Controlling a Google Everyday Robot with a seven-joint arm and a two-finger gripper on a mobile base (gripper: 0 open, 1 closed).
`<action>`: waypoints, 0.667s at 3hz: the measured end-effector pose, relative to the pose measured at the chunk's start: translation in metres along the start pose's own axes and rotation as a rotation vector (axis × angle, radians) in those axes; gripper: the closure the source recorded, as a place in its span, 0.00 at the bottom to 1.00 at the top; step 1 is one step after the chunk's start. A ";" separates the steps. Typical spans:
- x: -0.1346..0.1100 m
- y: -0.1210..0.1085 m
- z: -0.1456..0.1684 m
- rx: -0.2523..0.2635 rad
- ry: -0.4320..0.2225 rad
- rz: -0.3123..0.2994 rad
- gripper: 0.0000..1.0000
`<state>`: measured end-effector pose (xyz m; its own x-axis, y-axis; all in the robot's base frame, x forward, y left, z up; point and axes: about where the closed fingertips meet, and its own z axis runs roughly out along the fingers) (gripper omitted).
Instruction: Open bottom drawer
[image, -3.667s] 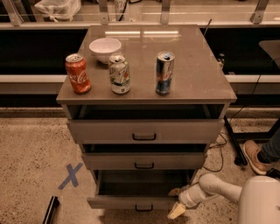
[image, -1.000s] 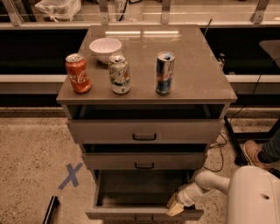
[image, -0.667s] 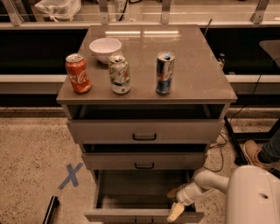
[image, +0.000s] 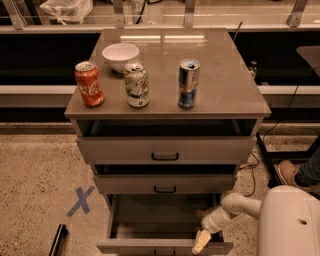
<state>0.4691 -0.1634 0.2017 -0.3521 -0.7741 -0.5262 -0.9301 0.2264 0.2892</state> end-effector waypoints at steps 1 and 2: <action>-0.011 -0.011 -0.024 0.056 0.025 -0.004 0.06; -0.004 -0.020 -0.028 0.104 0.029 -0.037 0.29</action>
Offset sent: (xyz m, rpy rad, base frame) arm 0.0331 -0.0345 0.0192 -0.0854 -0.1707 -0.0209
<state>0.4917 -0.1813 0.2205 -0.3159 -0.7995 -0.5108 -0.9486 0.2569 0.1847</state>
